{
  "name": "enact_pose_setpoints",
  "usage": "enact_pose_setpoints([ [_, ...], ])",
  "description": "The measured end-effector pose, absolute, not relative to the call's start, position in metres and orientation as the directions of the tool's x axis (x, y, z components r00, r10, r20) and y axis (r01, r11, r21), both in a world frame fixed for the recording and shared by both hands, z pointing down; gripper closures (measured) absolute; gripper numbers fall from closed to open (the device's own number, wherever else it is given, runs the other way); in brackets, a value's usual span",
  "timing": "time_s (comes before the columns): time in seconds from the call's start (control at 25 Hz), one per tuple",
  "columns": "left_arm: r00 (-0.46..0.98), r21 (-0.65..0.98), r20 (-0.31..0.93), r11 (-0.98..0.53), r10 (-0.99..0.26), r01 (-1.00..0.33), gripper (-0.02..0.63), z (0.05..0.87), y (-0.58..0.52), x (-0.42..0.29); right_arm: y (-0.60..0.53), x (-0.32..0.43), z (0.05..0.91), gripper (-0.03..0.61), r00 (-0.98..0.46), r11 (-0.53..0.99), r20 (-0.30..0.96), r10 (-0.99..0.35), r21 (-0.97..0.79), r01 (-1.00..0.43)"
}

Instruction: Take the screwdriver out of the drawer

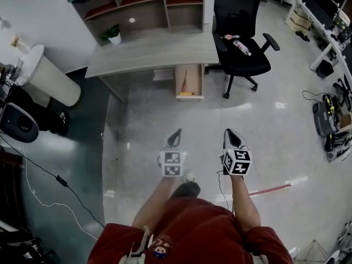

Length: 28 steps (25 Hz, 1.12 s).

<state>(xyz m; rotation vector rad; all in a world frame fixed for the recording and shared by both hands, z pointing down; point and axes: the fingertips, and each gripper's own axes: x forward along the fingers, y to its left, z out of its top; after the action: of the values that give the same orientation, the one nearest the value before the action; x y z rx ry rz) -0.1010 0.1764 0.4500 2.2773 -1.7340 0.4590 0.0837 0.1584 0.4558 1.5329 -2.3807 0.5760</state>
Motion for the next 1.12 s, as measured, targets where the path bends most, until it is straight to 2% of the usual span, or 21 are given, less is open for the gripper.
enact_pose_setpoints([
  [0.48,0.26,0.023,0.424,-0.277,-0.868,-0.961,0.615,0.468,0.093,-0.142,0.084,0.049,0.477,0.577,-0.391,0.344,0.466,-0.793,-0.186,-0.92],
  [0.8,0.261,0.021,0.428,-0.279,-0.866,-0.96,0.615,0.471,0.053,-0.132,0.044,0.054,0.488,0.577,-0.403,0.353,0.476,-0.781,-0.196,-0.915],
  [1.12,0.201,-0.009,0.45,-0.229,-0.87,-0.973,0.615,0.475,-0.017,-0.104,-0.041,0.088,0.495,0.577,-0.448,0.383,0.464,-0.764,-0.233,-0.894],
])
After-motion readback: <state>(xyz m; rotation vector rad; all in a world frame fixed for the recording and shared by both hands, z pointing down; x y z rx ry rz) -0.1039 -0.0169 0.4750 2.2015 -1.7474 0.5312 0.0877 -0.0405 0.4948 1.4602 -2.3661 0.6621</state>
